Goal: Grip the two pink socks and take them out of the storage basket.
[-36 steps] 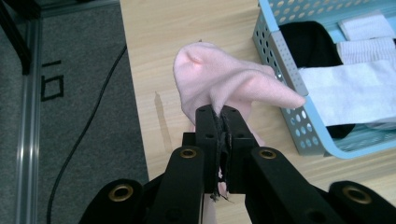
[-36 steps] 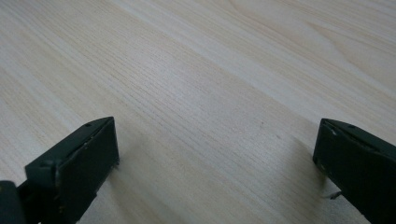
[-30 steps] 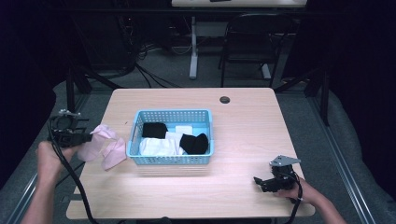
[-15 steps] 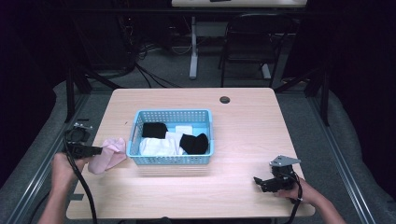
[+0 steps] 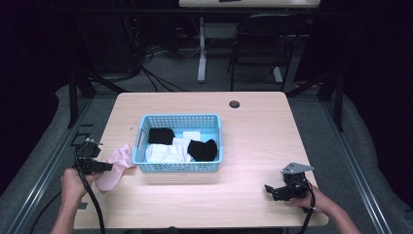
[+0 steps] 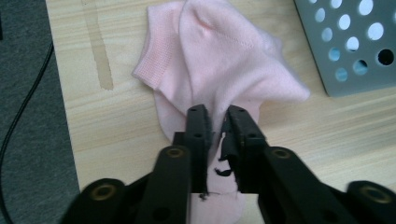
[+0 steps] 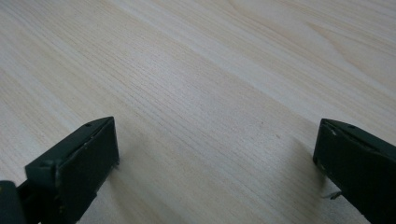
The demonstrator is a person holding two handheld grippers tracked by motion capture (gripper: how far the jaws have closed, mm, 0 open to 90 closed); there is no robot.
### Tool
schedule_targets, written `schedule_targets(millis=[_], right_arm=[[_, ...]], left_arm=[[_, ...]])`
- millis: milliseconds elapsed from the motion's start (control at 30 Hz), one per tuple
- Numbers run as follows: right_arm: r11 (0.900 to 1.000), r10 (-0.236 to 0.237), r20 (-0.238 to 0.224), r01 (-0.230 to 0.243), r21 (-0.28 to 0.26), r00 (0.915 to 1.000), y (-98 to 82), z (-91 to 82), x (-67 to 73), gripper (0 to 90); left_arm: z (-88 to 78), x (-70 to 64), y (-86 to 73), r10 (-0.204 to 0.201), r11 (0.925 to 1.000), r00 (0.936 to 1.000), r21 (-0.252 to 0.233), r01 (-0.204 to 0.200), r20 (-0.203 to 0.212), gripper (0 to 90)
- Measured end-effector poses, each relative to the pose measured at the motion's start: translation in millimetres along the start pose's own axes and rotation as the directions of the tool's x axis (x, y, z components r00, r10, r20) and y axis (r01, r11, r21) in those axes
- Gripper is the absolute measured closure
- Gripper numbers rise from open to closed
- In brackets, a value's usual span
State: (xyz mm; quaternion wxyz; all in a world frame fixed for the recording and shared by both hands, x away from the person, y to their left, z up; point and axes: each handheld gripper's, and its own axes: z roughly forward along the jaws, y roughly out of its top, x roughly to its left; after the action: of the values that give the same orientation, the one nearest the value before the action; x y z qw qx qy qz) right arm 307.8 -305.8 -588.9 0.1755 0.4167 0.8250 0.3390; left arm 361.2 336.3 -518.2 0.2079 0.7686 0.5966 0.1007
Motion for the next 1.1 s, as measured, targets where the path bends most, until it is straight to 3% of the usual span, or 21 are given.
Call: schedule_targets(millis=[67, 100, 233, 267, 400, 567, 667, 733, 900, 967, 1100], right_arm=[[1.0, 0.0, 0.0, 0.0, 0.001, 1.0, 0.0, 0.0, 0.0, 0.0], [1.0, 0.001, 0.0, -0.001, 0.001, 1.0, 0.0, 0.0, -0.1, 0.0], [1.0, 0.002, 0.0, -0.002, 0.0, 1.0, 0.0, 0.0, 0.0, 0.0], [1.0, 0.0, 0.002, 0.0, -0.001, 1.0, 0.0, 0.1, 0.1, 0.0], [1.0, 0.002, 0.0, -0.002, 0.001, 1.0, 0.0, 0.0, -0.1, 0.0], [1.0, 0.002, 0.0, -0.002, 0.001, 1.0, 0.0, 0.0, 0.0, 0.0], [1.0, 0.002, 0.002, -0.002, 0.0, 1.0, -0.1, -0.1, 0.2, 0.0], [1.0, 0.002, 0.003, -0.002, 0.0, 1.0, -0.1, -0.1, 0.2, 0.0], [1.0, 0.002, 0.002, -0.002, 0.001, 1.0, 0.0, -0.1, 0.2, 0.0], [1.0, 0.003, 0.002, -0.003, 0.001, 1.0, 0.0, 0.0, 0.2, 0.0], [1.0, 0.008, 0.001, -0.008, -0.009, 1.0, -0.3, 0.4, 1.0, 0.0]], left_arm=[[-1.7, -0.1, -0.5, -0.005, 0.9999, 1.0, -0.012, 0.005, -0.002, 68.4], [-4.1, -0.2, -0.6, -0.008, 0.9997, 1.0, -0.022, 0.008, -0.005, 68.4], [-16.9, -3.9, -0.4, 0.001, 0.999, 0.9996, -0.045, -0.003, -0.028, 43.3], [-20.6, -5.2, -0.4, -0.001, 0.9985, 0.9993, -0.056, -0.002, -0.039, 43.3], [-35.0, -11.1, -1.9, 0.011, 0.9959, 0.9984, -0.089, -0.016, -0.055, 16.7], [-46.4, -23.0, -11.8, 0.017, 0.9911, 0.997, -0.13, -0.027, -0.075, 8.0], [-46.9, -33.3, -26.7, 0.027, 0.988, 0.9958, -0.149, -0.04, -0.088, 0.1], [-46.5, -35.3, -30.8, 0.024, 0.9864, 0.9958, -0.16, -0.038, -0.089, 0.0], [-34.8, -45.8, -51.7, 0.026, 0.9832, 0.9953, -0.178, -0.043, -0.093, 0.0], [-26.6, -51.6, -59.6, 0.041, 0.9844, 0.9948, -0.167, -0.056, -0.093, 0.0], [-12.5, -60.0, -72.2, 0.062, 0.9792, 0.9929, -0.186, -0.08, -0.102, 0.0]])
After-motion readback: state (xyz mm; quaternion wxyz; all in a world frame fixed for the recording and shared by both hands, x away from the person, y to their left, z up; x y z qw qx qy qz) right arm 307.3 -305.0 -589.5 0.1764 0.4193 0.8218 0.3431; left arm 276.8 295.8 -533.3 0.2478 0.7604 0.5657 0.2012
